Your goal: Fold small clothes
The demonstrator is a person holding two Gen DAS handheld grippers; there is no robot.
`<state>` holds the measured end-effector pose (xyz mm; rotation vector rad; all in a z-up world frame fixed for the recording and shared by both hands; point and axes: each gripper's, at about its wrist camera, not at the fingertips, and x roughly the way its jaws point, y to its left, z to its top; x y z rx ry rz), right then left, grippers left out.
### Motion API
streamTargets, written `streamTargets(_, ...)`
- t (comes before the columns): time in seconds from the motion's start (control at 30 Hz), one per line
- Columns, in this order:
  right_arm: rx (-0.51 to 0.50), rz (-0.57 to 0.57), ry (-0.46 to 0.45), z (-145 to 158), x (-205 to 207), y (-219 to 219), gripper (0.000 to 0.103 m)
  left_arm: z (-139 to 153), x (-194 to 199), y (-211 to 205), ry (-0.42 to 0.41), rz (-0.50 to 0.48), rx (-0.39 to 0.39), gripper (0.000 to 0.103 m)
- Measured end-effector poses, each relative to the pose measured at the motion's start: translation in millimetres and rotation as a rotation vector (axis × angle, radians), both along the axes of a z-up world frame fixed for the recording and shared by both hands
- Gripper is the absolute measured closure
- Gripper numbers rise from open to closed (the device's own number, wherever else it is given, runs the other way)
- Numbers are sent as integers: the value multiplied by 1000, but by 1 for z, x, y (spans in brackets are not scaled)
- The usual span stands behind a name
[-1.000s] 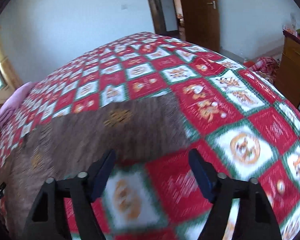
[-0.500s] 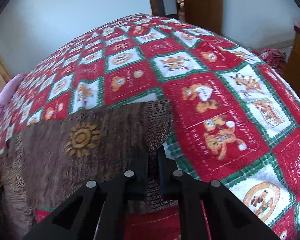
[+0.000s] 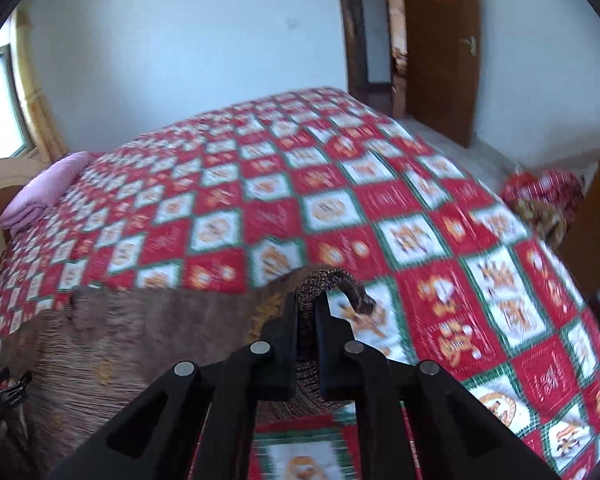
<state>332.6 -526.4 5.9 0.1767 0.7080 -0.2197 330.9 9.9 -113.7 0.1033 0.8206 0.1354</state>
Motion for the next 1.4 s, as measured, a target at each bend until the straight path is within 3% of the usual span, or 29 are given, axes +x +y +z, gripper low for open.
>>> streamTargets(0.37, -70, 174, -32, 43, 14, 108, 97, -1, -5, 36, -9, 49, -54, 0)
streamTargets(0.53, -92, 258, -23, 48, 21, 161, 97, -14, -5, 57, 47, 71, -184, 0)
streamTargets(0.73, -77, 356, 2, 24, 41, 226, 97, -24, -7, 64, 60, 94, -240, 0)
streamTargets(0.83, -35, 402, 27, -5, 61, 258, 96, -28, -9, 60, 54, 87, -228, 0)
streamTargets(0.9, 46, 437, 34, -34, 76, 277, 95, -32, -7, 58, 71, 79, -218, 0)
streamTargets(0.93, 110, 464, 58, -54, 85, 287, 92, -33, -6, 57, 76, 80, -212, 0)
streamTargets(0.97, 164, 480, 107, -75, 93, 296, 76, -33, -6, 57, 79, 79, -210, 0)
streamTargets(1.0, 193, 486, 148, -89, 96, 302, 53, -34, -7, 57, 78, 78, -208, 0)
streamTargets(1.03, 233, 502, 180, -103, 94, 309, 49, -34, -7, 56, 76, 76, -207, 0)
streamTargets(1.1, 249, 550, 210, -114, 85, 316, 50, -34, -9, 57, 70, 71, -209, 0)
streamTargets(1.2, 180, 574, 174, -104, 66, 304, 50, -32, -12, 59, 58, 69, -227, 0)
streamTargets(1.33, 100, 448, 129, -84, 64, 257, 50, -32, -12, 62, 47, 68, -247, 0)
streamTargets(1.4, 108, 384, 141, -86, 72, 241, 50, -32, -12, 62, 46, 68, -251, 0)
